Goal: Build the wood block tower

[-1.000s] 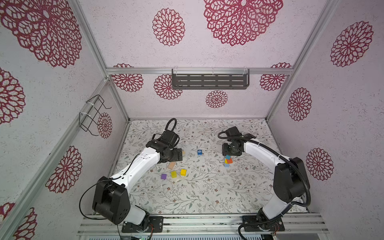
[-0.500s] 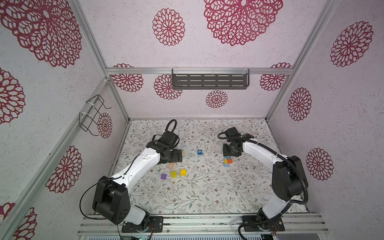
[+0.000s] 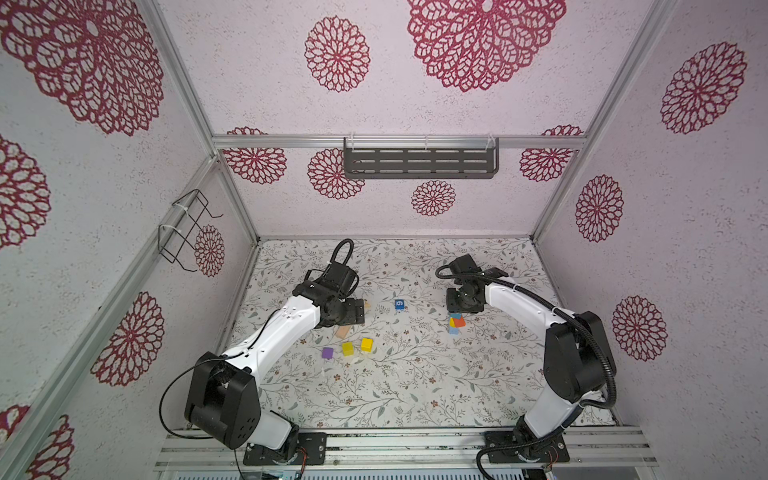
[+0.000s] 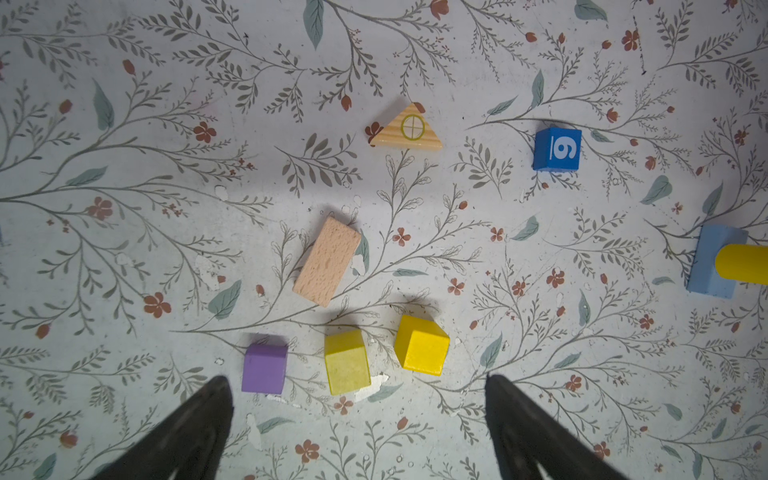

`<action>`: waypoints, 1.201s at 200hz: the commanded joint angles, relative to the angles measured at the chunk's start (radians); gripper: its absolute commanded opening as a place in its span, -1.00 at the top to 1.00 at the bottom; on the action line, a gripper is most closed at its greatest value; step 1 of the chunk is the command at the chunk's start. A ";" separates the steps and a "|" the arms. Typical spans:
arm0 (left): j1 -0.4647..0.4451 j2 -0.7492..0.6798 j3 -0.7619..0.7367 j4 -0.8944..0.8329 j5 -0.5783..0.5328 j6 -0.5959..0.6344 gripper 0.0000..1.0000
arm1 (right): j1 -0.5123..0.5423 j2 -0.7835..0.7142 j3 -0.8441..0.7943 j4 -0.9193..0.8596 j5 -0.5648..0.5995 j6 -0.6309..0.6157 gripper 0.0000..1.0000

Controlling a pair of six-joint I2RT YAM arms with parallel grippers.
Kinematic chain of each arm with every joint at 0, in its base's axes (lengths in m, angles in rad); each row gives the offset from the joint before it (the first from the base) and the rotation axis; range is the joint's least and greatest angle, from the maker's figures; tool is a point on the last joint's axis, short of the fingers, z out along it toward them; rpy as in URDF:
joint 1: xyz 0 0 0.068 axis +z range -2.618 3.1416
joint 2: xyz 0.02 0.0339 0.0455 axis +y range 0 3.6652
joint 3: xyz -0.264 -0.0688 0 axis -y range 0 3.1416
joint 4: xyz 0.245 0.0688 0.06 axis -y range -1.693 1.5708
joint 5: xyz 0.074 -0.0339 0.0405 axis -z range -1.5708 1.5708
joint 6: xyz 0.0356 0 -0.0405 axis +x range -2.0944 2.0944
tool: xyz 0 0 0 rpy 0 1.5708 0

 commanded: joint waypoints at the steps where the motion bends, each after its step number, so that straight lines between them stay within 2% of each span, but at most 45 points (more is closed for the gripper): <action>1: -0.002 -0.012 -0.005 0.009 -0.010 -0.001 -0.95 | 0.003 -0.022 0.002 -0.025 0.029 -0.004 0.16; 138: -0.003 -0.007 0.000 0.010 -0.008 -0.001 -0.95 | 0.002 -0.034 0.015 -0.049 0.033 -0.063 0.17; 198: -0.003 -0.017 0.006 -0.001 -0.012 0.002 -0.95 | 0.002 -0.059 0.019 -0.055 0.031 -0.073 -0.06; 240: -0.003 -0.043 0.023 -0.028 -0.033 0.004 -0.95 | 0.036 -0.094 0.064 -0.124 0.069 -0.098 -0.07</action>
